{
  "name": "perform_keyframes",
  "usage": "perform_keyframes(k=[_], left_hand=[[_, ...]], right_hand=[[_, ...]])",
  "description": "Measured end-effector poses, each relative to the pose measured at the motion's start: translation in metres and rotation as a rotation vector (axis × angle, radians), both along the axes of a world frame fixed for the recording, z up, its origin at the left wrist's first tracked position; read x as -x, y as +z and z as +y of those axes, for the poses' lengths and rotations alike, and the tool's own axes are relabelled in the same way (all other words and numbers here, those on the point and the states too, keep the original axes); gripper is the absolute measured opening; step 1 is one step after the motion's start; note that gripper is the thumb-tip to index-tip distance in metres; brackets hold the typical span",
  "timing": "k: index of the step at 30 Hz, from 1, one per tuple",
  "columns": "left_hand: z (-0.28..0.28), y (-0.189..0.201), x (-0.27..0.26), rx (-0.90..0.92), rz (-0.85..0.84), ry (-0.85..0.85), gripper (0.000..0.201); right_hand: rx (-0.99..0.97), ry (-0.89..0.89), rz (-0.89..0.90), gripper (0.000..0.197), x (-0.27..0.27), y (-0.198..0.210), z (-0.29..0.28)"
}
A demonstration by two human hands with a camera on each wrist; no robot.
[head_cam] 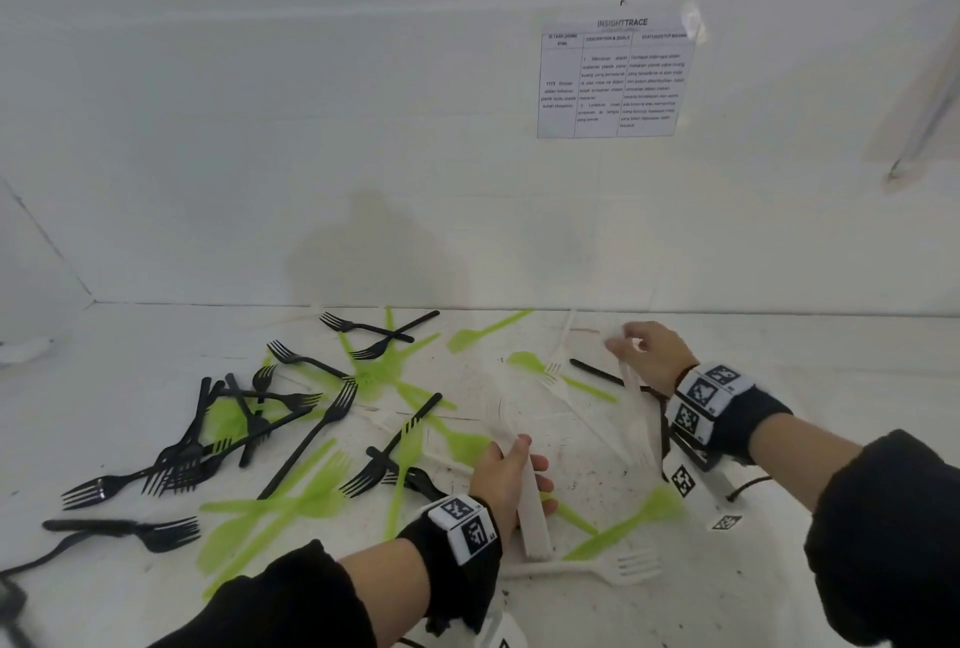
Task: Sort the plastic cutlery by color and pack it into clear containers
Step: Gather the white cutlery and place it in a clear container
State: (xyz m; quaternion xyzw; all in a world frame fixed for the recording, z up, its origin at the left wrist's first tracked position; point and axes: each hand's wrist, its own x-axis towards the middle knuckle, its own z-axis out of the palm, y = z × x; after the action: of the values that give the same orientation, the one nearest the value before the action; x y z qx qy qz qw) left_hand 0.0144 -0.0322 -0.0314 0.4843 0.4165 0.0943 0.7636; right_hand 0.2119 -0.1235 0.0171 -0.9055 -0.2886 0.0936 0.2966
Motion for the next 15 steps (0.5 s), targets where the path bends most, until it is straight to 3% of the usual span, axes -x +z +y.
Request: perform_keyframes(k=[2, 7, 11, 13, 15], left_hand=[[0.000, -0.001, 0.000, 0.005, -0.004, -0.001, 0.015], [0.000, -0.004, 0.002, 0.012, -0.014, 0.006, 0.015], [-0.002, -0.004, 0.002, 0.018, -0.013, 0.013, 0.016], [-0.003, -0.004, 0.003, 0.022, -0.008, 0.015, 0.016], [-0.003, -0.004, 0.004, 0.028, -0.004, 0.015, 0.018]], right_hand=[[-0.166, -0.027, 0.088, 0.027, -0.001, 0.004, 0.001], [-0.125, 0.099, 0.271, 0.038, 0.001, 0.000, 0.004], [-0.459, 0.008, 0.241, 0.022, 0.011, 0.003, 0.007], [-0.295, 0.161, 0.136, 0.021, 0.013, 0.003, 0.004], [0.128, 0.379, -0.070, 0.020, 0.011, 0.001, -0.001]])
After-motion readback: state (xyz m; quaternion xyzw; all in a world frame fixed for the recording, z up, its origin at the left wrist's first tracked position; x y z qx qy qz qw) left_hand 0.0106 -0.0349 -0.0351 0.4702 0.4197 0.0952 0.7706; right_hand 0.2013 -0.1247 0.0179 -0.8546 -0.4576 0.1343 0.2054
